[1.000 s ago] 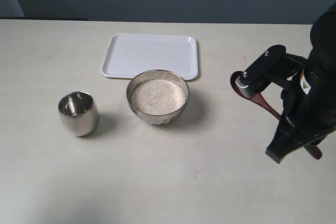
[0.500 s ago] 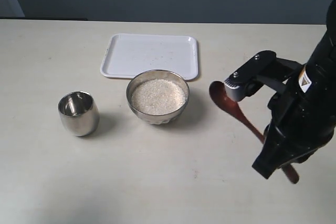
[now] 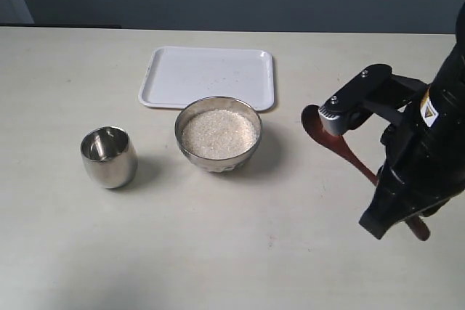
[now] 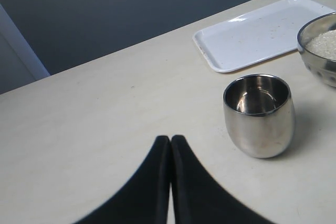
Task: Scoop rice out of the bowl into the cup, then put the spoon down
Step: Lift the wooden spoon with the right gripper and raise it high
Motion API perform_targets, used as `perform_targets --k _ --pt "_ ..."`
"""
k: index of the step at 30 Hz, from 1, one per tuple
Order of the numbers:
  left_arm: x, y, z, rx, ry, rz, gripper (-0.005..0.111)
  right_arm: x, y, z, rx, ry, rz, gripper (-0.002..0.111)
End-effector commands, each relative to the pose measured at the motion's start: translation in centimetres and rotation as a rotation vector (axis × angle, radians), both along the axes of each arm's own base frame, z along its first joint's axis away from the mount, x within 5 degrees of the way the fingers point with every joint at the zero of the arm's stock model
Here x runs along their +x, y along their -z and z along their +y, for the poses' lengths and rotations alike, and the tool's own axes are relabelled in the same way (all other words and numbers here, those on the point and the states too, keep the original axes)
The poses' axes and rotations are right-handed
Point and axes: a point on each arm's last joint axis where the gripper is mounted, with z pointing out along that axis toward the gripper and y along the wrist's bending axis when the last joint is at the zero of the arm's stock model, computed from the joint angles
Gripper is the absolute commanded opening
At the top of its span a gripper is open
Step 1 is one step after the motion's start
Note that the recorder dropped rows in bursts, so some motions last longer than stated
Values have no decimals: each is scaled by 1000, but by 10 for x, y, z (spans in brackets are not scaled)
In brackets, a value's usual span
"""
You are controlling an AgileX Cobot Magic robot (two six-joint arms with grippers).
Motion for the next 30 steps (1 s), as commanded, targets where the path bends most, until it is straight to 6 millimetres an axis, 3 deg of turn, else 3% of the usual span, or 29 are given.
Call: perform_targets --k 1,4,9,13,17,21,25,30 --pt "-1 0 -1 -10 10 -7 0 18 10 -5 -169 -63 -80 -1" --pt "-1 0 -1 -10 10 -7 0 37 15 1 -258 -87 -124 -1" --pt "-1 0 -1 -10 10 -7 0 72 0 17 -324 -64 -278 -1" --pt "-1 0 -1 -10 10 -7 0 91 19 39 -418 -40 -351 -1" --pt "-1 0 -1 -10 10 -7 0 87 14 57 -468 -85 -516 -1" --pt "-1 0 -1 -10 10 -7 0 80 -8 76 -442 -53 -817 -1" --pt "-1 0 -1 -10 10 -7 0 79 -22 72 -372 51 -894 -1" --pt "-1 0 -1 -10 10 -7 0 69 -45 65 -157 173 -904 -1"
